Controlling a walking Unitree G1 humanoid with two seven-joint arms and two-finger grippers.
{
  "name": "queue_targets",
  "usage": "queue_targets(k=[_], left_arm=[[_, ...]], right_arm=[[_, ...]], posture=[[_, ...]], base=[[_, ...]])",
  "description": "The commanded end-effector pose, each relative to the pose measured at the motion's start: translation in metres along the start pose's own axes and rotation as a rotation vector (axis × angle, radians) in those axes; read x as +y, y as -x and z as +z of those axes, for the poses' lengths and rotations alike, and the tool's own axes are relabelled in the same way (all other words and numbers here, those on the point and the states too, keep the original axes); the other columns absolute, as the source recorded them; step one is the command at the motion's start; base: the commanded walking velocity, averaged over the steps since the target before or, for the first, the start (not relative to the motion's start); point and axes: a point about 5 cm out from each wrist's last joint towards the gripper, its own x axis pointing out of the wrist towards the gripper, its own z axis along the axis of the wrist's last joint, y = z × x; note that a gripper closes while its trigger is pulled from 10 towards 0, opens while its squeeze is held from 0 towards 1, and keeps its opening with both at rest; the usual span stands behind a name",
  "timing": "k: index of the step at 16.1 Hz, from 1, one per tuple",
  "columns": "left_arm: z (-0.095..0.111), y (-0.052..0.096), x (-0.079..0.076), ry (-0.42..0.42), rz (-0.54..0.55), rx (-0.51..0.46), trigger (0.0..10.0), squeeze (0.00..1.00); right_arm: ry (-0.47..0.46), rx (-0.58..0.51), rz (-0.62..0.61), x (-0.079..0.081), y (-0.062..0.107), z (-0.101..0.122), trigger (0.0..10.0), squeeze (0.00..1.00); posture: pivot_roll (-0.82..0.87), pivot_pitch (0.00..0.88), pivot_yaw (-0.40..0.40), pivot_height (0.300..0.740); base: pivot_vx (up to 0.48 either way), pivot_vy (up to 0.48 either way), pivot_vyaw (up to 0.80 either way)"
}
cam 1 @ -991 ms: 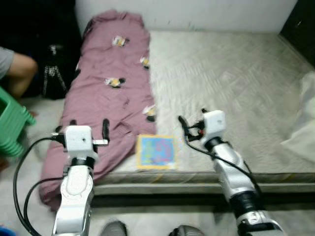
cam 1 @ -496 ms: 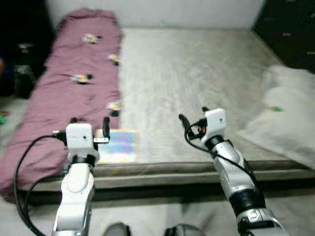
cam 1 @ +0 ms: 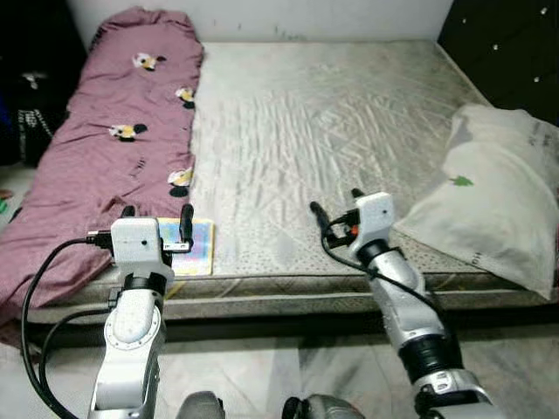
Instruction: Clean up the room
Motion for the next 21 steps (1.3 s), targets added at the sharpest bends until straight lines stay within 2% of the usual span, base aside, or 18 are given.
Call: queue_targets(k=[1, 9, 16, 21], left_arm=[[0.0033, 0.0001, 0.0037, -0.006, 0.004, -0.017, 10.0, 0.00], [0.0037, -0.0006, 0.0043, -0.003, 0.002, -0.019, 10.0, 0.00], [0.0014, -0.0008, 0.0048, -0.024, 0.024, -0.004, 10.0, 0.00], [0.0007, -0.0009, 0.0045, -0.025, 0.024, 0.000, 10.0, 0.00]], right_arm=[[0.012, -0.012, 0.002, -0.0002, -0.0020, 0.0032, 10.0, 0.00], [0.016, -0.013, 0.004, 0.0004, -0.0033, 0.0037, 10.0, 0.00], [0.011, -0.016, -0.001, -0.0001, -0.0032, 0.0037, 10.0, 0.00], [0.011, -0.014, 0.002, 0.0000, -0.0034, 0.0029, 10.0, 0.00]], posture=[[0.00, 0.068, -0.022, 0.740], [0.00, 0.066, -0.021, 0.740], [0.00, 0.060, -0.024, 0.740], [0.00, 0.055, -0.024, 0.740]], base=[[0.311, 0.000, 0.00], [0.342, 0.000, 0.00], [0.000, 0.000, 0.00], [0.000, -0.331, 0.00]])
